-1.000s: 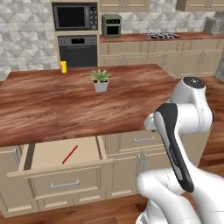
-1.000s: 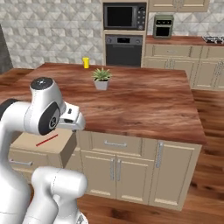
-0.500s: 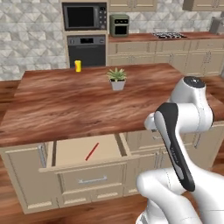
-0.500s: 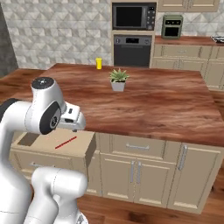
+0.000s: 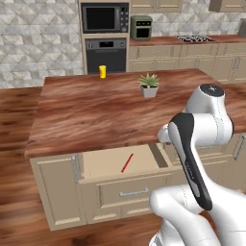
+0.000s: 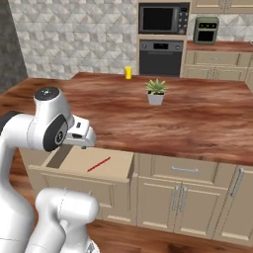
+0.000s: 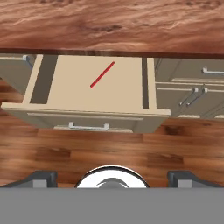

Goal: Pick up the straw from the left drawer and put it inside the smoothie cup.

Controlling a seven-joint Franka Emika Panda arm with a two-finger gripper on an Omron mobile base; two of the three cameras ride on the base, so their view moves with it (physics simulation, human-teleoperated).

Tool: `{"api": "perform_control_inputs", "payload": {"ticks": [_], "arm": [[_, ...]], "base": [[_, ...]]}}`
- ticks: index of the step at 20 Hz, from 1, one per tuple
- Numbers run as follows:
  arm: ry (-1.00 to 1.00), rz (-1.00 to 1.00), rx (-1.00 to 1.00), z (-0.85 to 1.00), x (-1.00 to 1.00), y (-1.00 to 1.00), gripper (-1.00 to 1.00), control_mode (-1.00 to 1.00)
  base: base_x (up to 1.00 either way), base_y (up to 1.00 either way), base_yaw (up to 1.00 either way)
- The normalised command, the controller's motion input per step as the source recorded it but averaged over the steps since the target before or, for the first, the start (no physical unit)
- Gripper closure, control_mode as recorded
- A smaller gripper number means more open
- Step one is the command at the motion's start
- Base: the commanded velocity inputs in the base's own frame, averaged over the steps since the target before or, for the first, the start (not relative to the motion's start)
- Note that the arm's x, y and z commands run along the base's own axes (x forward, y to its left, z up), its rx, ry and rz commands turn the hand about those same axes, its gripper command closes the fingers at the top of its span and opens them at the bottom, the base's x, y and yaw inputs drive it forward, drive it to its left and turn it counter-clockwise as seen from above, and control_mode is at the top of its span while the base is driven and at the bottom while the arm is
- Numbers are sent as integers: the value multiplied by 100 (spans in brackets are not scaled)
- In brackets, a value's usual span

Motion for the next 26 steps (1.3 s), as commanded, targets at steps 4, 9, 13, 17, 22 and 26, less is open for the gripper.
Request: {"api": "perform_control_inputs", "payload": {"ticks": [4,9,13,17,22,26], "arm": [[0,0,0,0,0,0,-100,100],[0,0,0,0,0,0,-100,100],[0,0,0,0,0,0,-100,100],[0,0,0,0,0,0,-100,100],[0,-2,-1,-3,6,8,-100,-100],[0,-1,0,-4,41,4,-100,-100]], "base": [[0,35,0],[-13,13,0],[-16,10,0],[-13,20,0],[0,5,0],[0,0,0]]}}
